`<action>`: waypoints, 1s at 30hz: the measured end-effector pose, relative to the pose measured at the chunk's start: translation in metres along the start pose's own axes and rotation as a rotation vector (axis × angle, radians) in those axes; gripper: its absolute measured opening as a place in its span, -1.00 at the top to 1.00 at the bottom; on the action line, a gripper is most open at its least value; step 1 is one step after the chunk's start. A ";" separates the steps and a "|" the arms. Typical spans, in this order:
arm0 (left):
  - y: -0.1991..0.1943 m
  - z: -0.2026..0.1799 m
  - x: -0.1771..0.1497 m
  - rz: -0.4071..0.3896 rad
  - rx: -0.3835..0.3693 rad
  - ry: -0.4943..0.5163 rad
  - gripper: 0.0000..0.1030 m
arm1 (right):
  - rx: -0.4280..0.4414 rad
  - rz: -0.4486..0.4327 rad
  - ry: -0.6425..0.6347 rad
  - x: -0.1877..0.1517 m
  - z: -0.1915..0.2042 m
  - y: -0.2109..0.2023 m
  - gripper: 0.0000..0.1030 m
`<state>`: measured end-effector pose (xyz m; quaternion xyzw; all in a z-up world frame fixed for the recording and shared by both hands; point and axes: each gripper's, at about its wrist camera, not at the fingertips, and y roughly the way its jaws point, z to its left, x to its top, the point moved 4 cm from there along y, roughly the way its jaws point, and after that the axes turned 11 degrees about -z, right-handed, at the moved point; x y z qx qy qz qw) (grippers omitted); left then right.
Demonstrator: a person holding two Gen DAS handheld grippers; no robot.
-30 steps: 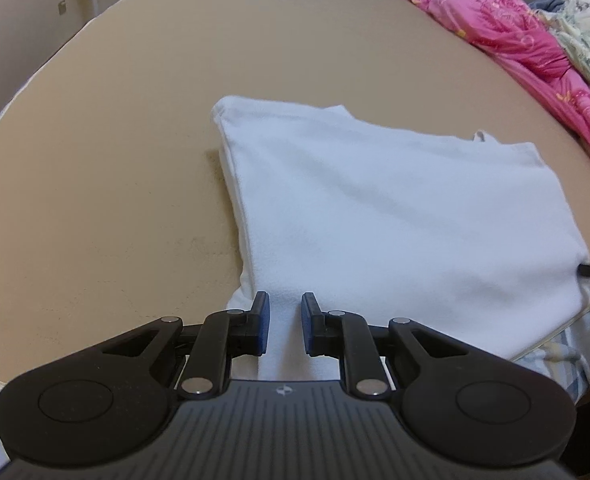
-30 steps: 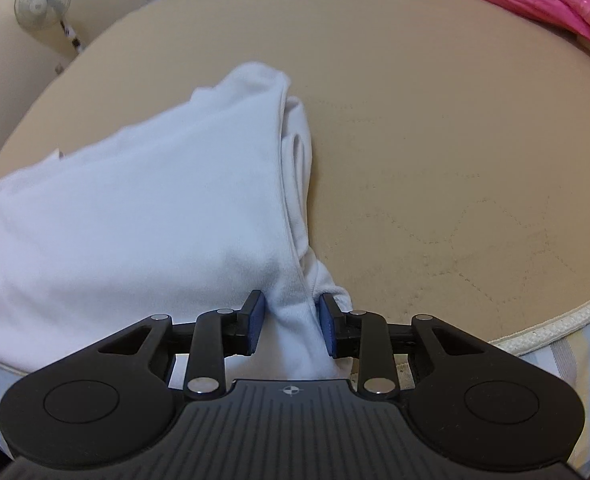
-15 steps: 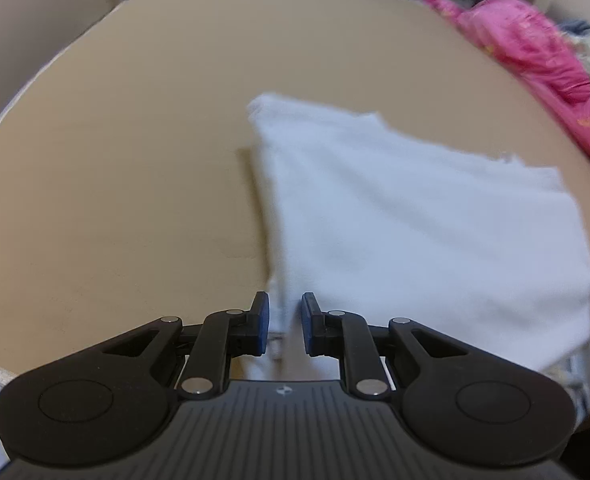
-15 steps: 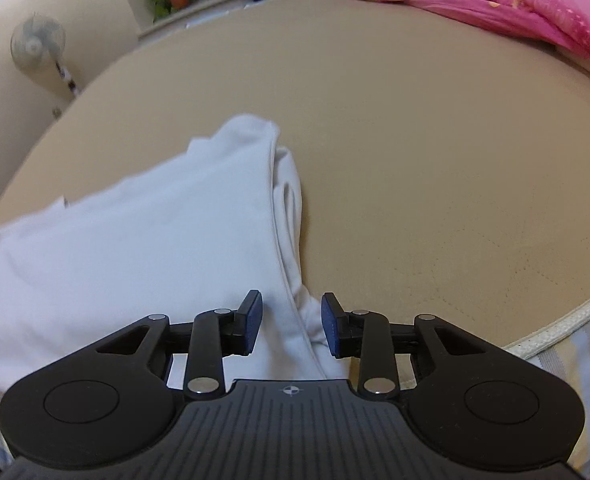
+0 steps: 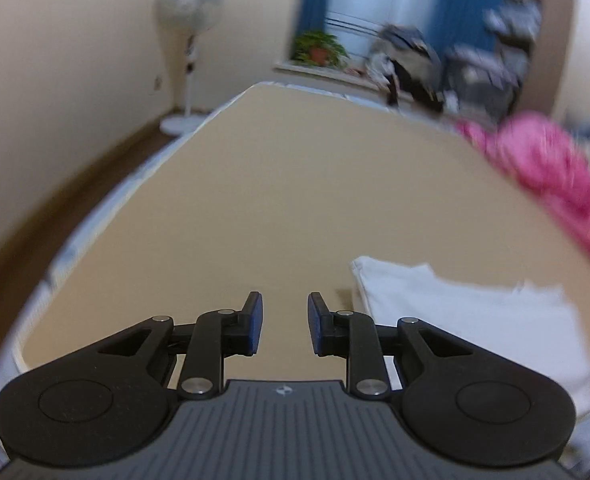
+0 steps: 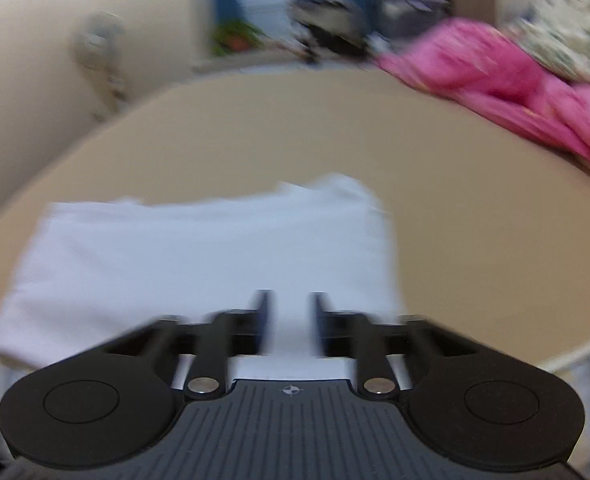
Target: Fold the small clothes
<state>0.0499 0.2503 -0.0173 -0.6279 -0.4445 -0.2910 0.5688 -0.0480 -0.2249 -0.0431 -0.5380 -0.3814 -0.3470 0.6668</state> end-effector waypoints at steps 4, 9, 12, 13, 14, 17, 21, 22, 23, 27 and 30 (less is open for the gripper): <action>-0.001 0.019 0.001 -0.018 0.023 -0.025 0.47 | 0.169 -0.042 -0.077 -0.011 0.094 -0.005 0.94; 0.010 0.052 0.003 0.024 0.018 -0.133 0.47 | 0.346 -0.001 -0.218 -0.042 0.207 0.009 0.79; 0.016 0.071 0.006 0.036 0.025 -0.169 0.48 | 0.385 0.021 -0.320 -0.057 0.253 0.022 0.28; 0.017 0.076 0.006 0.037 0.028 -0.175 0.48 | 0.394 0.029 -0.342 -0.060 0.263 0.024 0.26; 0.018 0.081 0.007 0.038 0.033 -0.180 0.48 | 0.404 0.046 -0.362 -0.063 0.272 0.029 0.25; 0.020 0.092 0.005 0.041 0.036 -0.205 0.48 | 0.422 0.113 -0.443 -0.075 0.288 0.043 0.23; 0.025 0.105 0.004 0.053 0.038 -0.243 0.48 | 0.404 0.153 -0.577 -0.091 0.297 0.054 0.25; 0.025 0.105 0.004 0.054 0.039 -0.246 0.48 | 0.421 0.151 -0.566 -0.088 0.295 0.054 0.39; 0.026 0.106 0.004 0.056 0.039 -0.248 0.48 | 0.438 0.153 -0.545 -0.085 0.294 0.054 0.78; 0.031 0.104 0.003 0.063 0.036 -0.252 0.48 | 0.466 0.138 -0.387 -0.053 0.270 0.054 0.86; 0.036 0.096 0.002 0.076 0.035 -0.243 0.48 | 0.438 0.068 -0.230 -0.010 0.235 0.048 0.87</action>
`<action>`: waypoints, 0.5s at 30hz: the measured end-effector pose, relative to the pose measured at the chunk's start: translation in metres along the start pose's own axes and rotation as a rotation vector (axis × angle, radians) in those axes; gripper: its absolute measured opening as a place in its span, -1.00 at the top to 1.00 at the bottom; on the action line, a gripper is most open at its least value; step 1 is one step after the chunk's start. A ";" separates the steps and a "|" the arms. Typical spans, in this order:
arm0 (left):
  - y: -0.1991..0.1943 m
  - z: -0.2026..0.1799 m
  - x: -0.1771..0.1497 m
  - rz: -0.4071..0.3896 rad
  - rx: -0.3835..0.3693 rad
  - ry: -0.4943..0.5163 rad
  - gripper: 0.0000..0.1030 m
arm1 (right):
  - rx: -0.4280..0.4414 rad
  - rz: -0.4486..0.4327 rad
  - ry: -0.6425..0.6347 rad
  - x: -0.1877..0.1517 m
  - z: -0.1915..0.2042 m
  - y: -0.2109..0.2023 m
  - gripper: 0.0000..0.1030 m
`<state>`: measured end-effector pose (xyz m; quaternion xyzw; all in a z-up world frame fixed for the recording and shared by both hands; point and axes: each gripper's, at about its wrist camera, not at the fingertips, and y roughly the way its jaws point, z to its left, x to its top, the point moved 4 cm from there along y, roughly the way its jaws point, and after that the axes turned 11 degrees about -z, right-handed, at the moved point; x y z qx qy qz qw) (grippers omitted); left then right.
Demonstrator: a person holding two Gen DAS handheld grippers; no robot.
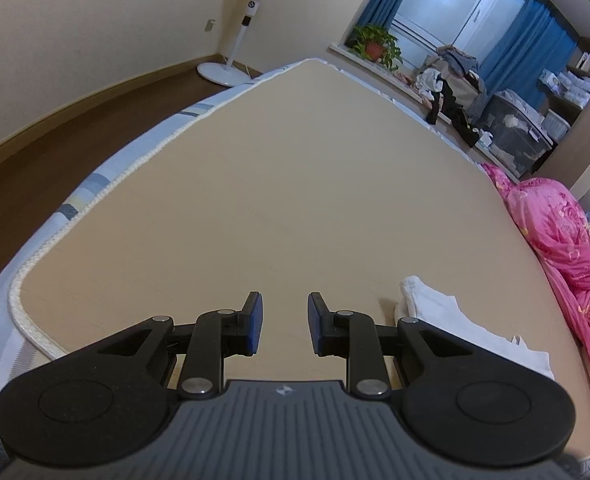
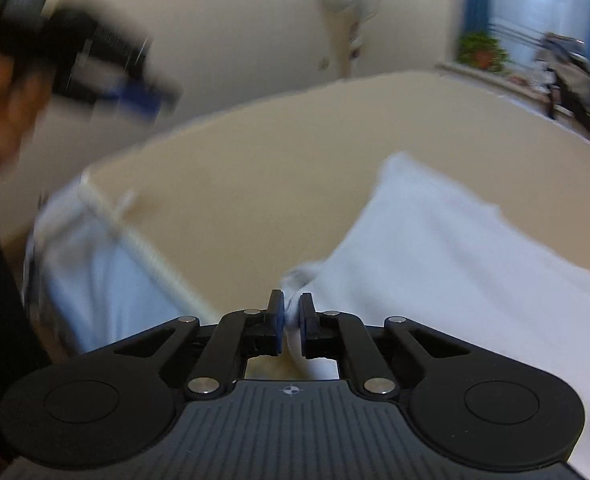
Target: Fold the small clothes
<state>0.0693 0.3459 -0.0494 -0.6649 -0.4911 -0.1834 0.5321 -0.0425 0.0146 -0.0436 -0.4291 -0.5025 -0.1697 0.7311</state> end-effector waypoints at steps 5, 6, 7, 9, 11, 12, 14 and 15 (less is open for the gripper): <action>0.009 -0.025 -0.005 0.019 -0.005 0.056 0.48 | -0.173 -0.257 0.387 0.043 -0.120 -0.090 0.88; 0.012 -0.032 -0.008 0.024 -0.006 0.069 0.48 | -0.241 -0.310 0.467 0.040 -0.152 -0.115 0.88; 0.015 -0.044 -0.011 0.030 -0.006 0.084 0.47 | -0.311 -0.351 0.534 0.034 -0.179 -0.138 0.88; 0.020 -0.061 -0.018 0.040 -0.007 0.123 0.48 | -0.494 -0.393 0.617 0.009 -0.230 -0.181 0.88; 0.026 -0.081 -0.025 0.047 -0.006 0.179 0.47 | -0.694 -0.311 0.689 -0.029 -0.272 -0.205 0.88; 0.028 -0.093 -0.030 0.049 -0.006 0.208 0.47 | -0.783 -0.215 0.738 -0.051 -0.291 -0.212 0.88; 0.032 -0.114 -0.040 0.052 -0.008 0.271 0.47 | -0.938 -0.089 0.852 -0.091 -0.318 -0.229 0.78; 0.033 -0.125 -0.046 0.050 -0.011 0.307 0.47 | -0.996 -0.088 0.897 -0.103 -0.326 -0.242 0.79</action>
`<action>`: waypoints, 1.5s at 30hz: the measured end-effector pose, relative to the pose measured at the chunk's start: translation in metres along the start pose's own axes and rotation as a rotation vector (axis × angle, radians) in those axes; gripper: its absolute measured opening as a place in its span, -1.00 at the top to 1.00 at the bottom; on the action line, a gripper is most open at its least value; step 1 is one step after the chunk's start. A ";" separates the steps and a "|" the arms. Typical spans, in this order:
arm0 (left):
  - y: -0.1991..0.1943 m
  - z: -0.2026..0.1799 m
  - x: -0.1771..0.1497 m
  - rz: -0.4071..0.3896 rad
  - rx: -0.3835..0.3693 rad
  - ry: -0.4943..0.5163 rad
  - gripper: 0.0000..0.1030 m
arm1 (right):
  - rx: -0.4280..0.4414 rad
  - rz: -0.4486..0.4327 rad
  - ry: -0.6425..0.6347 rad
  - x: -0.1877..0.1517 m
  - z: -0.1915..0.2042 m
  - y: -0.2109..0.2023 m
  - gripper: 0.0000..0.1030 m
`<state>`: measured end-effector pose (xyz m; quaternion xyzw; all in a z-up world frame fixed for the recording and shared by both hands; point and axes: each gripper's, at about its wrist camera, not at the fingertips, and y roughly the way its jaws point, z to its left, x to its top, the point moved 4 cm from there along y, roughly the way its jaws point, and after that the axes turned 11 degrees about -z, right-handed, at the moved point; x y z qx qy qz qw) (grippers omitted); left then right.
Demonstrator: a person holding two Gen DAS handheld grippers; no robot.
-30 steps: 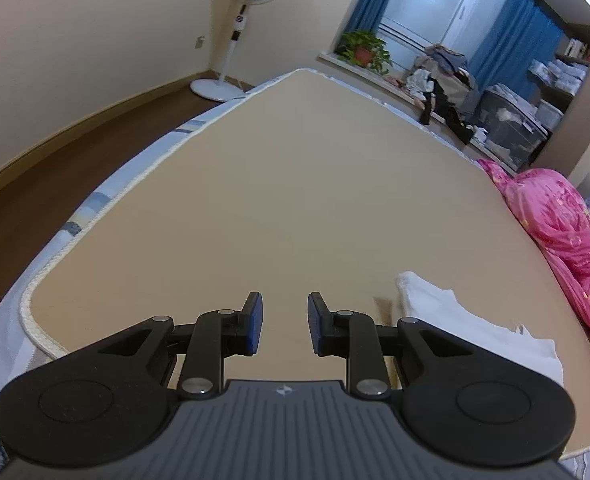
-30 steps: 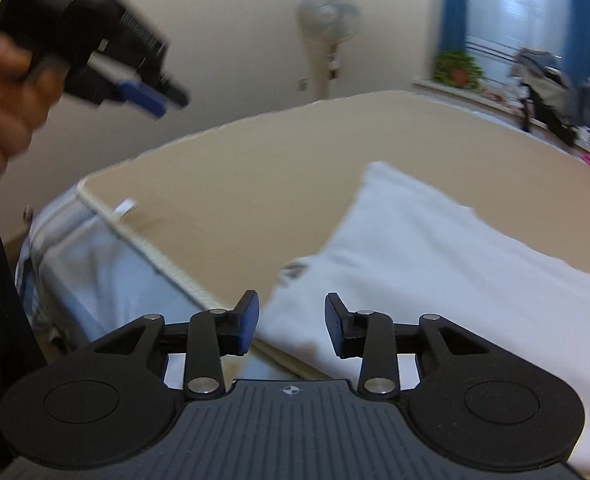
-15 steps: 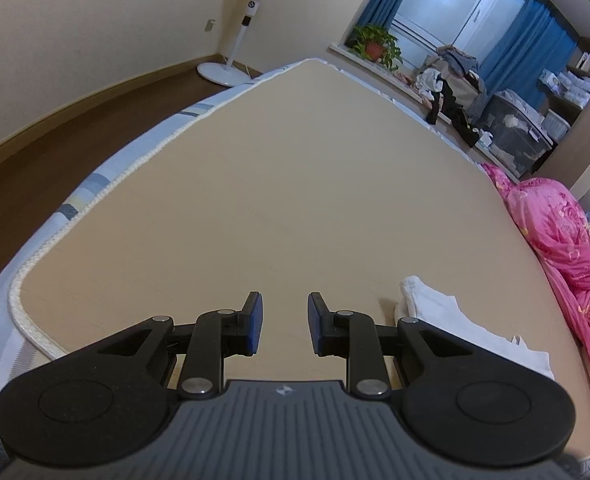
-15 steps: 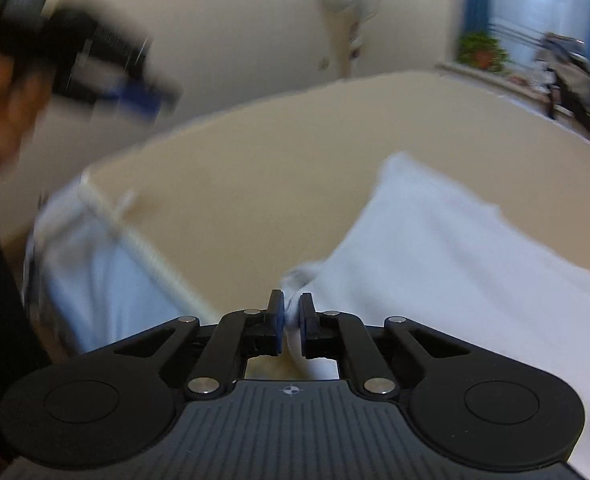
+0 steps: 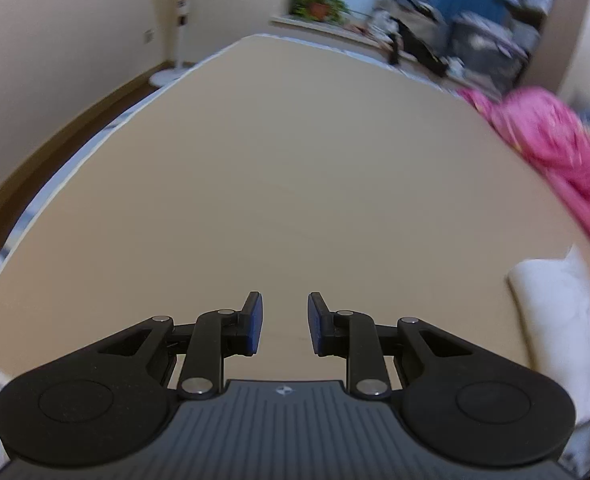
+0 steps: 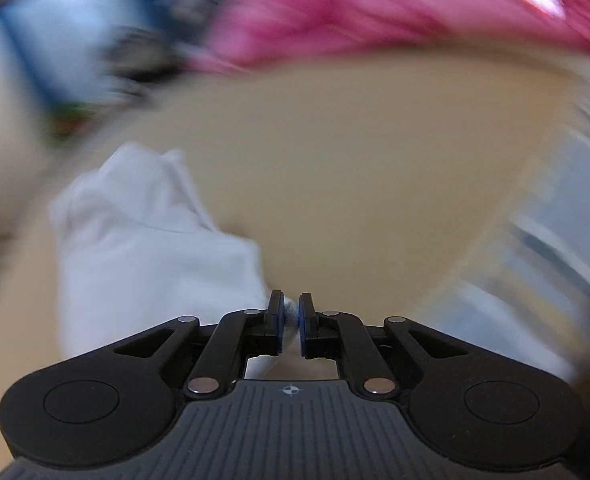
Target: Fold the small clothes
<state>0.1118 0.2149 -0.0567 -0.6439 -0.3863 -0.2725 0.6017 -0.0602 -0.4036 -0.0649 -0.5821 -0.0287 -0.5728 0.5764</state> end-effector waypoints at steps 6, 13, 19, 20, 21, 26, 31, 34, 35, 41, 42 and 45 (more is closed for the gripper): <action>-0.007 -0.107 -0.018 -0.043 -0.125 0.217 0.46 | 0.158 -0.058 -0.037 0.057 0.004 0.001 0.49; -0.030 -0.298 -0.057 -0.065 -0.479 0.316 0.25 | 0.451 0.142 -0.383 0.065 0.068 0.049 0.07; 0.028 -0.347 -0.154 0.230 -0.443 0.458 0.53 | 0.394 0.232 -0.345 0.048 0.056 0.088 0.06; 0.038 -0.340 -0.176 0.311 -0.401 0.521 0.49 | 0.415 0.206 -0.311 0.053 0.057 0.088 0.06; 0.033 -0.336 -0.179 0.271 -0.427 0.532 0.49 | 0.430 0.192 -0.294 0.058 0.059 0.090 0.05; 0.029 -0.336 -0.129 0.243 -0.471 0.353 0.25 | 0.433 0.256 -0.242 0.053 0.058 0.104 -0.03; 0.082 -0.355 -0.083 0.184 -0.421 0.144 -0.38 | 0.377 0.362 -0.210 0.037 0.062 0.126 -0.11; 0.130 -0.366 -0.094 0.323 -0.425 0.013 -0.38 | 0.371 0.385 -0.175 0.031 0.057 0.125 -0.13; 0.141 -0.366 -0.098 0.338 -0.406 -0.008 -0.38 | 0.369 0.385 -0.175 0.030 0.059 0.125 -0.13; 0.145 -0.355 -0.082 0.298 -0.471 -0.001 0.56 | 0.400 0.365 -0.180 0.019 0.078 0.122 0.51; 0.140 -0.351 -0.074 0.284 -0.486 0.016 0.58 | 0.405 0.349 -0.188 0.017 0.083 0.119 0.52; 0.118 -0.331 -0.043 0.189 -0.459 0.094 0.59 | 0.466 0.333 -0.168 0.012 0.104 0.107 0.55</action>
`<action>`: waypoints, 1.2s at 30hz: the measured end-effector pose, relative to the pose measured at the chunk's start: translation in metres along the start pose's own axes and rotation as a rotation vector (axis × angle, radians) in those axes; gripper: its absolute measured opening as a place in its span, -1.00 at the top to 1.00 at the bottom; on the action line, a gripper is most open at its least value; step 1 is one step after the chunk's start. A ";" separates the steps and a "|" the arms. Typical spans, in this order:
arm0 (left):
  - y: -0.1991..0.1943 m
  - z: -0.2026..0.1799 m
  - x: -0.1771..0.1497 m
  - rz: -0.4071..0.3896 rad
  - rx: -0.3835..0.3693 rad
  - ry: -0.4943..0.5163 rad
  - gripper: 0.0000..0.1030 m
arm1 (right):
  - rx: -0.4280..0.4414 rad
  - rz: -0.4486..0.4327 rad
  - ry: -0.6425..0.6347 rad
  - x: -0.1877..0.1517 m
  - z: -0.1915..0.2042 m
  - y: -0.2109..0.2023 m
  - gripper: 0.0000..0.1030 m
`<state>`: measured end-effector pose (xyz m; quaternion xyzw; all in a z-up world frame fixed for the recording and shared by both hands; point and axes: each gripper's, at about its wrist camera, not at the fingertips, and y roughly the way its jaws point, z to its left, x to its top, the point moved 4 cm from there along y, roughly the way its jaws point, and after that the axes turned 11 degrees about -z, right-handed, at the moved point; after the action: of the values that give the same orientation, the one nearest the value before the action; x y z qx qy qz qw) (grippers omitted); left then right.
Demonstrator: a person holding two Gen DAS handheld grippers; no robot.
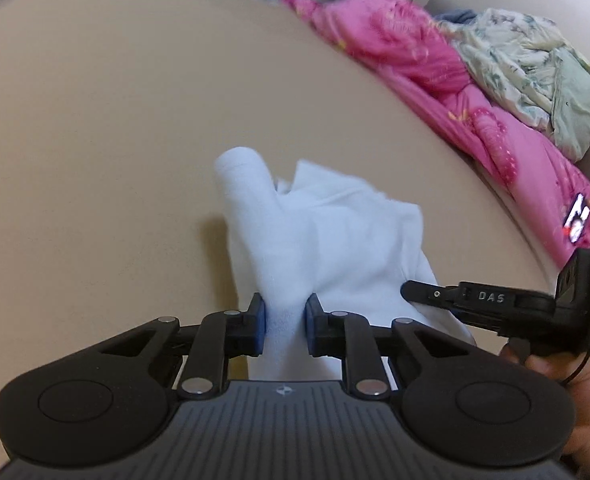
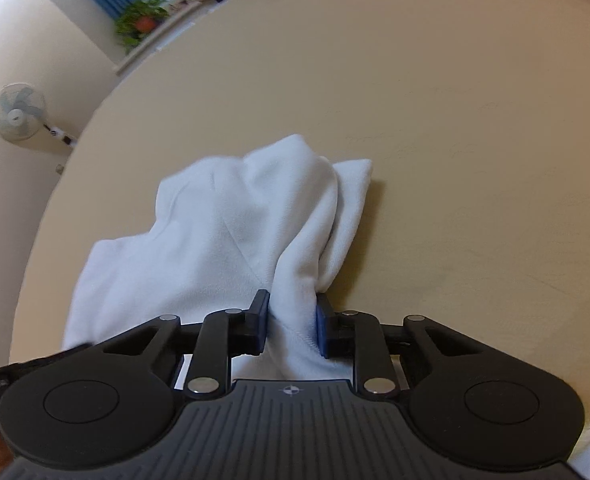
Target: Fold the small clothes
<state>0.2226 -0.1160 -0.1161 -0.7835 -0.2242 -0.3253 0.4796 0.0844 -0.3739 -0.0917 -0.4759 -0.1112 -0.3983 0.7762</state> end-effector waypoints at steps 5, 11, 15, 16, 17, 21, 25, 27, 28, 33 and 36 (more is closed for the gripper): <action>-0.067 0.060 0.043 -0.104 0.134 0.001 0.31 | 0.252 -0.035 -0.020 -0.005 0.070 0.001 0.49; -0.135 0.103 0.047 -0.139 0.228 0.064 -0.03 | 0.057 0.000 0.010 -0.025 0.077 0.011 0.38; -0.146 0.110 0.011 -0.099 0.181 0.052 -0.08 | 0.109 0.024 0.008 -0.033 0.084 0.000 0.00; -0.145 0.112 -0.001 -0.089 0.167 0.036 -0.13 | 0.101 0.043 -0.015 -0.038 0.086 0.001 -0.11; -0.141 0.115 -0.011 -0.083 0.155 0.019 -0.17 | 0.073 0.079 -0.047 -0.046 0.086 0.004 -0.08; -0.120 0.136 -0.049 0.005 0.129 -0.084 -0.24 | 0.052 0.124 -0.045 -0.056 0.074 -0.003 0.56; -0.096 0.129 -0.032 -0.039 0.063 -0.092 -0.48 | 0.097 0.090 0.024 -0.055 0.071 -0.035 0.71; -0.081 0.138 -0.033 -0.005 0.050 -0.132 -0.48 | 0.070 0.130 0.069 -0.064 0.059 -0.044 0.72; -0.073 0.141 -0.034 0.014 0.047 -0.149 -0.48 | 0.030 0.162 0.068 -0.073 0.053 -0.046 0.72; -0.053 0.146 -0.027 0.044 0.025 -0.173 -0.48 | -0.100 0.039 0.033 -0.062 0.046 -0.050 0.24; -0.045 0.149 -0.020 0.037 0.015 -0.207 -0.48 | -0.040 -0.041 0.051 -0.048 0.053 -0.040 -0.27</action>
<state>0.2231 0.0368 -0.1528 -0.8133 -0.2607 -0.2319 0.4657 0.0351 -0.3147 -0.0649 -0.4789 -0.0932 -0.4280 0.7608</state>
